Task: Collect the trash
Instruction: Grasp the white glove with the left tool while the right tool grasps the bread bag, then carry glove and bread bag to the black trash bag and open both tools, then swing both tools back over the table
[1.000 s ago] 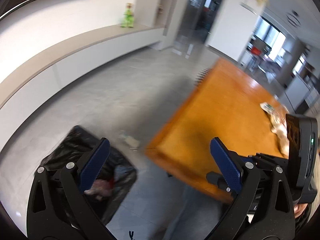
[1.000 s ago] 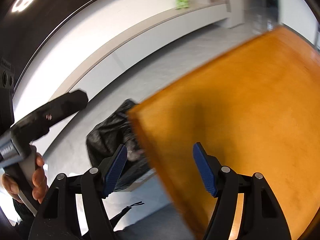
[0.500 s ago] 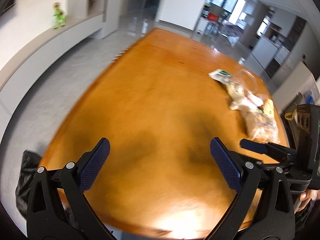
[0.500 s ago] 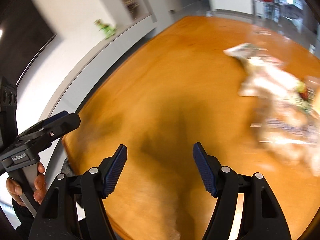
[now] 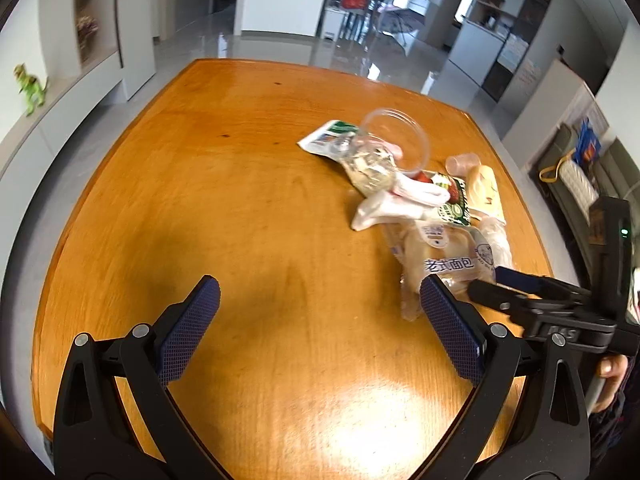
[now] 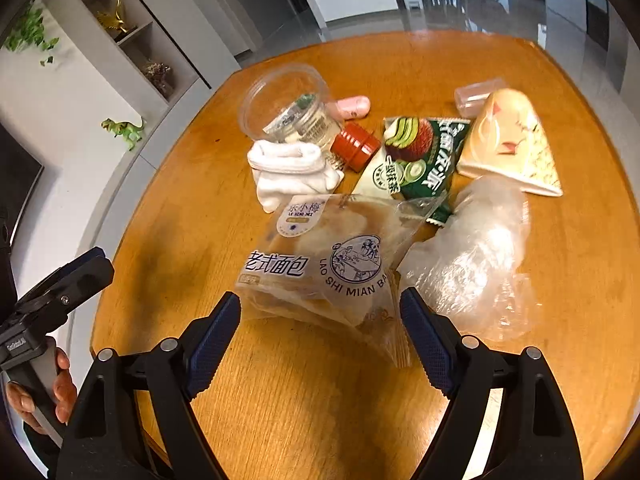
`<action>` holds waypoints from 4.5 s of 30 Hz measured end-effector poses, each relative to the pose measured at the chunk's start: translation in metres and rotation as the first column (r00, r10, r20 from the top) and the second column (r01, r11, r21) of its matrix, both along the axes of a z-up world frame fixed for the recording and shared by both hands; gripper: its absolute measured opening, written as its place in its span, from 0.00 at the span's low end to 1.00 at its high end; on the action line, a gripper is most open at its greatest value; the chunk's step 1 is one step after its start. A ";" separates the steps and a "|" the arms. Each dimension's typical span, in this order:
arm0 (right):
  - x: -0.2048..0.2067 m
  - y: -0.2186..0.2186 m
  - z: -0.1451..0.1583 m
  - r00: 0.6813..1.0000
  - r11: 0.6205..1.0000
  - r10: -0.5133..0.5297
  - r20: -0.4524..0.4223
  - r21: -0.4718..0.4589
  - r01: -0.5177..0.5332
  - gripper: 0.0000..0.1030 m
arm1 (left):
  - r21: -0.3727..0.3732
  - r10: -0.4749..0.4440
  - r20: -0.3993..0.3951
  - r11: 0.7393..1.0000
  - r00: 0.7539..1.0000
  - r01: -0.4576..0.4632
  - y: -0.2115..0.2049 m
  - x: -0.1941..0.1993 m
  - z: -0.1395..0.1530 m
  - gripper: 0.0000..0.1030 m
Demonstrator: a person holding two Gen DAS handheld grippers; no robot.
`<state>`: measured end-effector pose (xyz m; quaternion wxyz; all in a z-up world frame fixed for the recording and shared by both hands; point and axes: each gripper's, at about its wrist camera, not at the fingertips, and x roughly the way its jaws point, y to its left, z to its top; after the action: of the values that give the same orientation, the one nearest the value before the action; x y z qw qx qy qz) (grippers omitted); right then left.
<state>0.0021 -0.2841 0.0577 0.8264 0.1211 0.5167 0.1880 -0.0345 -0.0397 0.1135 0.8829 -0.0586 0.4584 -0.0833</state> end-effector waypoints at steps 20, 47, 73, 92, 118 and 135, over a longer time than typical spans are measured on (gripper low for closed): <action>-0.013 -0.012 -0.015 0.999 0.996 0.046 -0.001 0.076 -0.046 0.45 | 0.057 -0.114 -0.166 0.991 0.980 0.125 -0.084 0.113 -0.063 0.94; -0.045 0.044 0.002 0.996 0.996 0.085 0.037 -0.030 -0.084 0.44 | 0.035 -0.139 0.079 0.990 0.987 0.136 -0.014 -0.019 0.012 0.20; -0.112 0.257 0.026 0.905 0.907 0.417 0.085 -0.090 -0.410 0.44 | -0.024 0.246 0.118 0.969 0.962 -0.244 0.184 -0.192 -0.002 0.20; -0.209 0.447 0.020 0.661 0.663 0.748 0.060 -0.106 -0.741 0.44 | -0.021 0.608 0.078 0.794 0.790 -0.608 0.297 -0.338 -0.033 0.20; -0.254 0.539 -0.026 0.537 0.529 0.843 -0.026 -0.139 -0.837 0.69 | -0.009 0.839 -0.040 0.543 0.543 -0.840 0.366 -0.429 -0.067 0.94; -0.191 0.423 0.019 0.732 0.745 0.666 0.140 -0.146 -0.650 0.71 | 0.098 0.634 0.065 0.764 0.771 -0.637 0.284 -0.311 -0.023 0.94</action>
<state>-0.1889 0.1393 0.0767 0.7543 -0.1235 0.4558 0.4561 -0.3457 0.2443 0.0901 0.8671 -0.1586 0.4032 0.2459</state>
